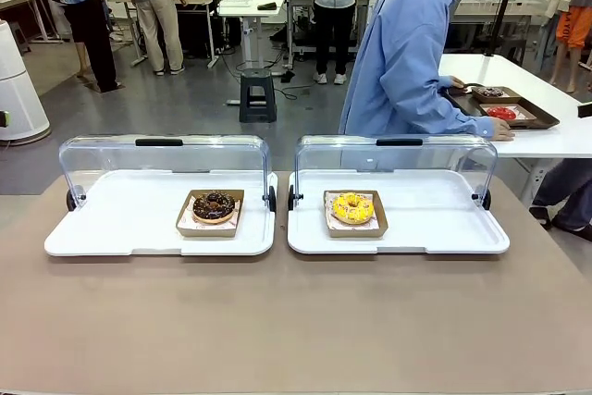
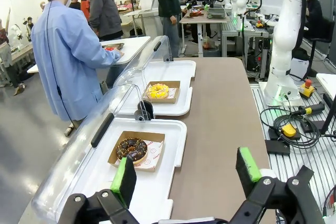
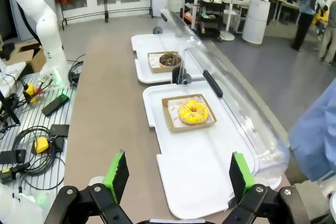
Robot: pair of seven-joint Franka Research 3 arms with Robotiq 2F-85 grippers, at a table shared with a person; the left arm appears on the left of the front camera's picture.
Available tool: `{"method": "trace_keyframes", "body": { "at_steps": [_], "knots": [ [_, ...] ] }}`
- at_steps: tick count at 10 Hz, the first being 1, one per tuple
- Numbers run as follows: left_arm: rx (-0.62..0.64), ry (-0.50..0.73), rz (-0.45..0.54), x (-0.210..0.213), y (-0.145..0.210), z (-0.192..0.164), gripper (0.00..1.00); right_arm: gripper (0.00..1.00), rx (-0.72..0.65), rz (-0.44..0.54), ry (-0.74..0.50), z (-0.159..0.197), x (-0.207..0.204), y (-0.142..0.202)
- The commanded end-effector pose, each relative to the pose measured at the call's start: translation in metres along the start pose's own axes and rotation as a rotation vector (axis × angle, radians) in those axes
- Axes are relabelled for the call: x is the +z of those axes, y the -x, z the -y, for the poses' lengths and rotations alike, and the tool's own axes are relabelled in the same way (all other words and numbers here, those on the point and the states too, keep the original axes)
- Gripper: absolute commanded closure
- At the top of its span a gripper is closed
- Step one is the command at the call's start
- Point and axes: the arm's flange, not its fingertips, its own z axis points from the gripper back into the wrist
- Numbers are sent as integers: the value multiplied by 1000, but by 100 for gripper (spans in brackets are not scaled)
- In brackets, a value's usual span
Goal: Provide the desired donut to the person.
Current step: Place the picked Paper togo box onto the Handle tray extended by the person.
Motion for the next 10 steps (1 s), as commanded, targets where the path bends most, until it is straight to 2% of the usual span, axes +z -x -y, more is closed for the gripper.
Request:
{"method": "trace_keyframes", "body": {
  "at_steps": [1, 10],
  "knots": [
    [-3, -13, 1, 0, 0, 0, 0, 0, -30, 1, 16, -6, -7, -3],
    [-3, -13, 1, 0, 0, 0, 0, 0, 0, 0, 0, 0, 0, 0]
  ]
}}
